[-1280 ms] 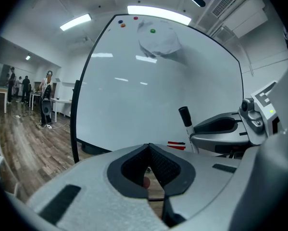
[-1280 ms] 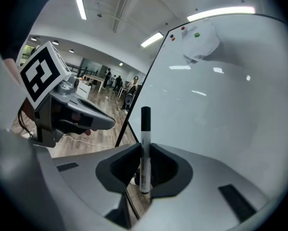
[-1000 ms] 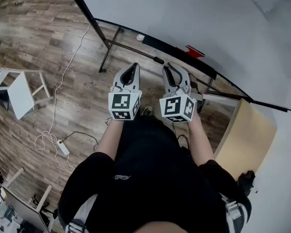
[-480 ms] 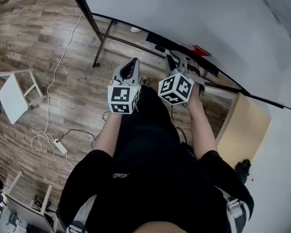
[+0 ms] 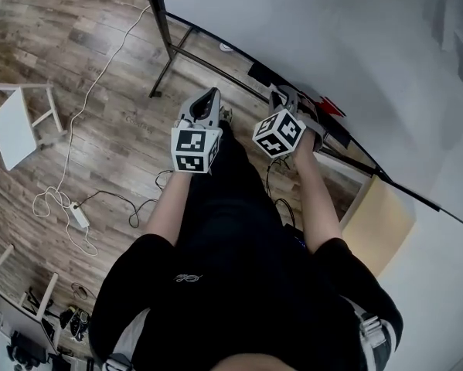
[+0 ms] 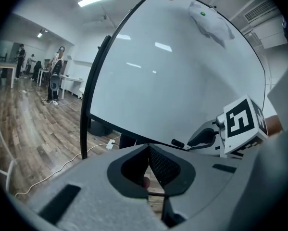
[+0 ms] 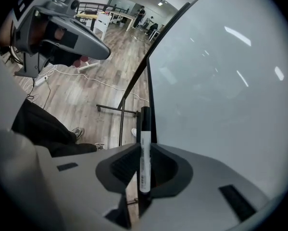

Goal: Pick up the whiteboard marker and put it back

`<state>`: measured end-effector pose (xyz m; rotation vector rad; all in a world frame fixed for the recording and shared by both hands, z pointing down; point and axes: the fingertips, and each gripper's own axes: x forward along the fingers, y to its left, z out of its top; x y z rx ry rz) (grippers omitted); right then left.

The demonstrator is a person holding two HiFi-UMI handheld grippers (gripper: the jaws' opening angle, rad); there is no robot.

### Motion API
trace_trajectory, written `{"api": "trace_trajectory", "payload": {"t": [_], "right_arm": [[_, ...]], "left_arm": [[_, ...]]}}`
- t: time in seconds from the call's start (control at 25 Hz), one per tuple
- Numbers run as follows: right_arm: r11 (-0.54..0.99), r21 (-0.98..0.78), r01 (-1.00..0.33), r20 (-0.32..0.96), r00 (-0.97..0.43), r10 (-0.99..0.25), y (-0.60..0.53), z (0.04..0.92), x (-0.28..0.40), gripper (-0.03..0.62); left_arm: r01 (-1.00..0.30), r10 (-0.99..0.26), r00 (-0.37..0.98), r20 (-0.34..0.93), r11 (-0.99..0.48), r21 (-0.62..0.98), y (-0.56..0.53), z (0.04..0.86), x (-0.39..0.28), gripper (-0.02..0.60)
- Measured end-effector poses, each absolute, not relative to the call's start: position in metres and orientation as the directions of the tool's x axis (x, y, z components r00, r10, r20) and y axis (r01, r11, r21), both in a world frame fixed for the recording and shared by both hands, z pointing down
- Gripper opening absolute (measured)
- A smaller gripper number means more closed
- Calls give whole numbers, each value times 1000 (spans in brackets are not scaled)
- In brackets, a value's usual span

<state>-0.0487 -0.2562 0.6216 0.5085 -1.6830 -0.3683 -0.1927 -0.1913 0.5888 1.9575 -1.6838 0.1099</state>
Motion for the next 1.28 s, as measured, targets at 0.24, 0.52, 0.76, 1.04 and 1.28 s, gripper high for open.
{"api": "trace_trajectory", "payload": {"t": [0.24, 0.52, 0.76, 1.04, 1.28], "right_arm": [[872, 474, -125, 867, -110, -487, -271, 638, -55, 54], [893, 438, -104, 889, -99, -448, -278, 652, -64, 54], [903, 418, -103, 903, -66, -425, -284, 658, -59, 54], [907, 414, -82, 907, -53, -418, -280, 661, -57, 54], [905, 419, -77, 904, -53, -424, -281, 660, -60, 54]], "left_arm": [[-940, -878, 182, 443, -23, 340, -210, 604, -199, 6], [-938, -868, 167, 467, 6, 346, -225, 613, -212, 6], [-943, -862, 151, 483, 22, 333, -235, 616, -214, 6], [-941, -861, 157, 483, 18, 339, -239, 620, -211, 6], [-939, -862, 156, 483, 23, 344, -240, 620, -213, 6]]}}
